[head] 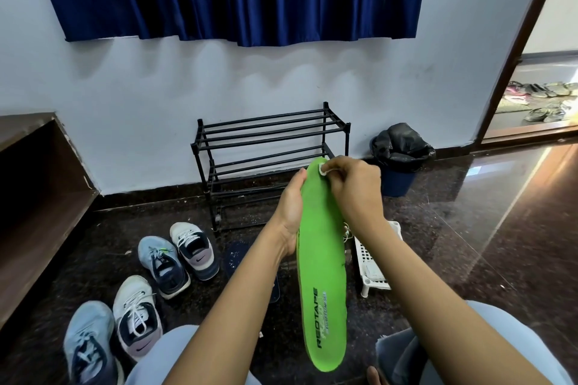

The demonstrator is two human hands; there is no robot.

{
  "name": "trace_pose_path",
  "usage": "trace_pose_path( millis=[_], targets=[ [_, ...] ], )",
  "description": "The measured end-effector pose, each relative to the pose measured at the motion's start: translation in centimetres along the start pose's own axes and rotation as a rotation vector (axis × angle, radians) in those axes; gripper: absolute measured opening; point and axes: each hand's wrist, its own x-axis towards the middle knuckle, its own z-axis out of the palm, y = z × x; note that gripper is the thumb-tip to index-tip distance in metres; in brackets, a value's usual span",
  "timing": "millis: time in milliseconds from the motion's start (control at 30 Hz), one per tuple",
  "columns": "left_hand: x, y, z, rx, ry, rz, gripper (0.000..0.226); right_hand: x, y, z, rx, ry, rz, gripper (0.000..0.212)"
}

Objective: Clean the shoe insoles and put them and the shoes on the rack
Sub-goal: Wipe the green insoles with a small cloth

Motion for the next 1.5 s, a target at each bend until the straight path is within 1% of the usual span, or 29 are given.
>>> trace_pose_path(
  millis=[100, 200, 300, 533, 633, 767, 833, 900, 1000, 1100, 1200, 1300, 1433, 1500],
  targets=[
    [0.1, 0.1, -0.2, -0.006, 0.003, 0.008, 0.057, -0.3, -0.2, 0.0, -0.003, 0.014, 0.005, 0.018],
    [0.1, 0.3, -0.8, 0.010, 0.041, 0.032, 0.055, -1.7, -0.5, 0.7, 0.010, -0.046, -0.048, 0.017],
    [0.1, 0.4, -1.1, 0.012, 0.053, 0.029, 0.054, -2.3, -0.7, 1.1, 0.000, -0.095, -0.053, 0.019],
    [-0.4, 0.1, -0.4, 0.015, -0.008, 0.002, 0.049, 0.0, -0.3, -0.2, 0.045, 0.048, 0.065, 0.020],
    [-0.3, 0.3, -0.5, -0.018, -0.020, 0.008, 0.051, -0.7, -1.0, -0.1, 0.055, 0.041, 0.021, 0.018],
    [-0.2, 0.4, -0.8, -0.036, -0.005, 0.026, 0.054, -2.4, -1.7, 0.4, 0.046, -0.032, -0.046, 0.018],
    [-0.4, 0.4, -0.7, -0.042, -0.009, 0.019, 0.052, -1.9, -1.6, 0.1, 0.080, -0.027, -0.029, 0.017],
    [-0.5, 0.4, -0.3, -0.034, -0.025, 0.008, 0.052, -1.0, -1.5, -0.2, 0.102, 0.015, 0.015, 0.017],
    [-0.6, 0.1, 0.4, -0.029, -0.037, 0.005, 0.057, -0.3, -1.4, -0.7, 0.103, 0.066, 0.072, 0.019],
    [-0.5, 0.2, 0.3, -0.039, -0.031, -0.007, 0.058, -1.0, -1.7, -0.3, 0.085, 0.073, 0.052, 0.019],
    [-0.3, 0.4, 0.1, -0.041, -0.004, -0.019, 0.060, -2.4, -2.0, 0.4, 0.101, 0.024, 0.016, 0.020],
    [-0.2, 0.3, -0.2, -0.018, 0.017, -0.013, 0.062, -2.9, -2.2, 0.5, 0.124, -0.012, 0.022, 0.019],
    [-0.3, 0.0, 0.1, -0.029, -0.007, -0.017, 0.054, -1.1, -2.0, -0.2, 0.115, 0.047, 0.048, 0.017],
    [-0.2, -0.2, 0.5, -0.030, -0.012, -0.019, 0.056, -0.5, -1.8, -0.6, 0.113, 0.079, 0.089, 0.017]
  ],
)
